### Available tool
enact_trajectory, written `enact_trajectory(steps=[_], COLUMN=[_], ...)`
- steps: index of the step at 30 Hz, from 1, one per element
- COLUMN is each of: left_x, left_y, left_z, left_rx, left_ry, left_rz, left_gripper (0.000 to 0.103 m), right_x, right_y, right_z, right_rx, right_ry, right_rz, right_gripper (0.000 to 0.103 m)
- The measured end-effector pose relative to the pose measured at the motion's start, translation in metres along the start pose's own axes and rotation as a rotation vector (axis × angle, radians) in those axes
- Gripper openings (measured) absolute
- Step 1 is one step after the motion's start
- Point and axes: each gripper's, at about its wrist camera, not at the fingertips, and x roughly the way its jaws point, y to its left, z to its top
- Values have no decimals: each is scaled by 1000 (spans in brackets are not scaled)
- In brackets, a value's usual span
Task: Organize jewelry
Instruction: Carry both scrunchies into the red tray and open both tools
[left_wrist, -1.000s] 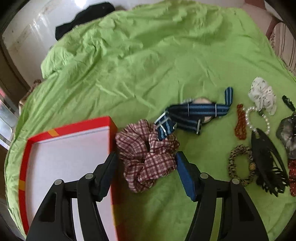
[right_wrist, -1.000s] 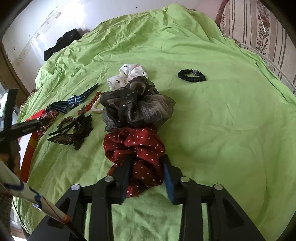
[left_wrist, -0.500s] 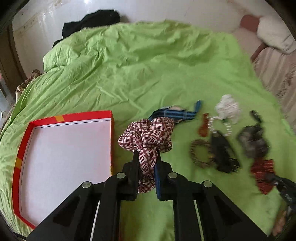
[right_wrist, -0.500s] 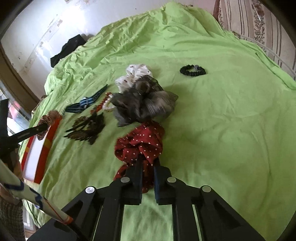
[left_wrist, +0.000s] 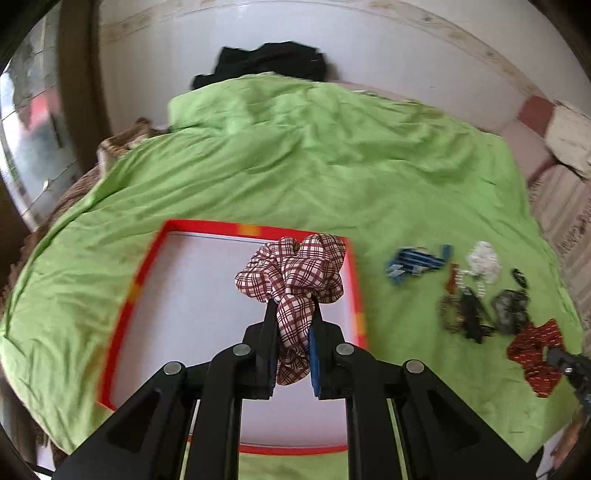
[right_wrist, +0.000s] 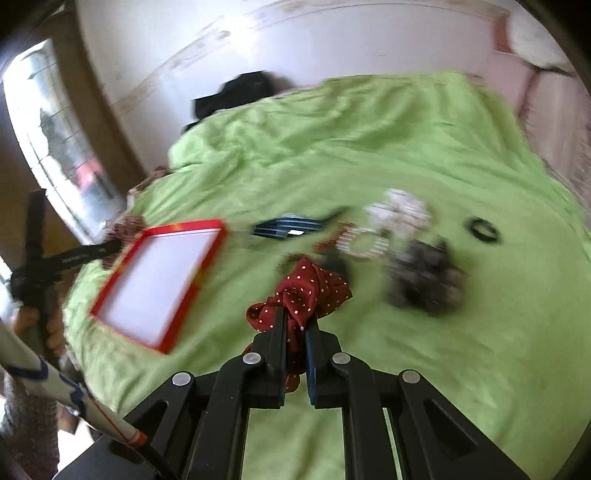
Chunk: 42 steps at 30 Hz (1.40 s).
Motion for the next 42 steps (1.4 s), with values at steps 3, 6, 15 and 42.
enact_trajectory(steps=[3,6,15,42], left_x=[13,31,107,83], left_y=[28,54,107,124], left_z=[9,19,36,39], left_rx=[1,-29,-94,-192], left_ry=[6,23,112,45], left_rz=[73,106,176,180], left_gripper=[13,13,13,59], right_x=[30,62,199,215], right_y=[40,70,132,137], right_z=[23,41,91,91], right_rx=[-54,-89,-65,-160], right_ry=[18,38,138,93], right_rz=[55,83,160,6], right_gripper=[9,9,9,58])
